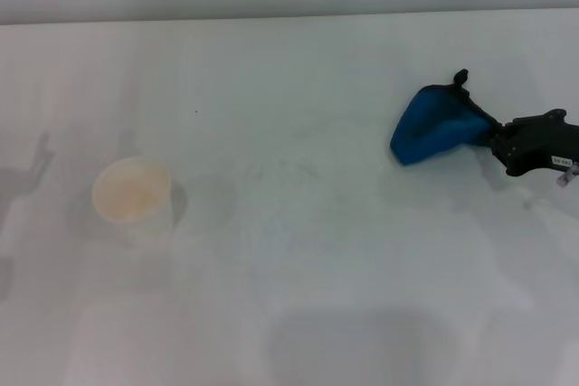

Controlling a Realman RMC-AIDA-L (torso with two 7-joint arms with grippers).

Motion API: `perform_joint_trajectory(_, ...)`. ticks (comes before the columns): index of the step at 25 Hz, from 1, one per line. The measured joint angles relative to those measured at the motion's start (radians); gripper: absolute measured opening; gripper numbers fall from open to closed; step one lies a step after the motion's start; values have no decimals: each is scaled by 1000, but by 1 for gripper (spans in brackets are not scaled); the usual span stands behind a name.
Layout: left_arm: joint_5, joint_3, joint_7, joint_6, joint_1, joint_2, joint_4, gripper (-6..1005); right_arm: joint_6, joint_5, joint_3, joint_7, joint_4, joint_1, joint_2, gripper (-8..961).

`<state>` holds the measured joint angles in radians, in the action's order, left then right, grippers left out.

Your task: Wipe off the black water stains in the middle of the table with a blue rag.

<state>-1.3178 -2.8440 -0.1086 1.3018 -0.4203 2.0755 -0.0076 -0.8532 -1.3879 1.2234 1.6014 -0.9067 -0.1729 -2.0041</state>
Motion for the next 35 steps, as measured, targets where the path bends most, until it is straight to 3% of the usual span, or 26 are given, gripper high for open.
perform_joint_trajectory(21,2,0,-3,0,-5,-1,-8,887,-124,-22,-65,8,25,-24,2,137)
perform_joint_trajectory(26,3,0,-3,1,-5,-2,-8,887,-153,-32,-88,8,25,-25,2,353)
perform_joint_trajectory(29,3,0,-3,2,-4,-2,-8,887,-202,-62,-138,16,24,-25,2,406)
perform_joint_trajectory(35,3,0,-3,3,1,-1,-4,888,-238,-177,-241,94,58,-24,2,407)
